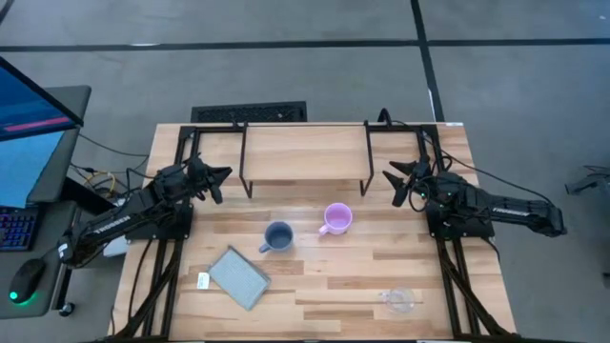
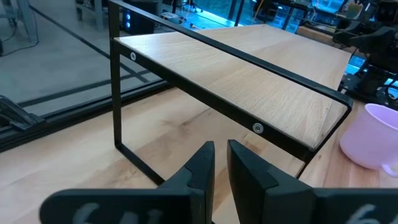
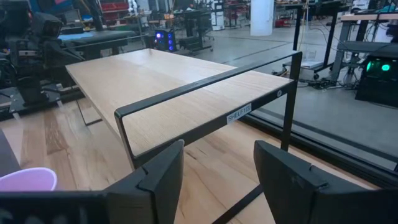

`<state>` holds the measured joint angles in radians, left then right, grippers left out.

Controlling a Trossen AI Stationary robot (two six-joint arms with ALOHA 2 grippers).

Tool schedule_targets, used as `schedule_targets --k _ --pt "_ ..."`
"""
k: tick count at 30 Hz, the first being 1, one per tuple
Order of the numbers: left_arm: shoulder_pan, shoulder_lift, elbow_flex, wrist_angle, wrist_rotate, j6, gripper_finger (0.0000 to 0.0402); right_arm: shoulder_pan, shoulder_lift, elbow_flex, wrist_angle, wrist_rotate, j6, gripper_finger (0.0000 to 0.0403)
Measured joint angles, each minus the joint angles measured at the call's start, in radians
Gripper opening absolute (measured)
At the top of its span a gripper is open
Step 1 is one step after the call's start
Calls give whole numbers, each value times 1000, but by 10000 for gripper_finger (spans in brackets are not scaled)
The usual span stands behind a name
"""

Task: Stack small to large cups/mugs on shelf
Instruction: Put the transparent mug on the shelf

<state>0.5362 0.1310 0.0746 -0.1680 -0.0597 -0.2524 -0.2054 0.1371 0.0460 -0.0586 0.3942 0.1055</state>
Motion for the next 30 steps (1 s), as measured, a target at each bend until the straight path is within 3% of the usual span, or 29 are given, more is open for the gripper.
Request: schedule_targets --k 12,19,30 --pt "0 0 0 1 0 -4 33 2 0 -1 42 0 61 218" --pt "0 0 0 2 0 -6 33 2 0 -1 265 -21 234 218" --pt "0 0 0 3 0 -22 33 2 0 108 299 -57 105 218"
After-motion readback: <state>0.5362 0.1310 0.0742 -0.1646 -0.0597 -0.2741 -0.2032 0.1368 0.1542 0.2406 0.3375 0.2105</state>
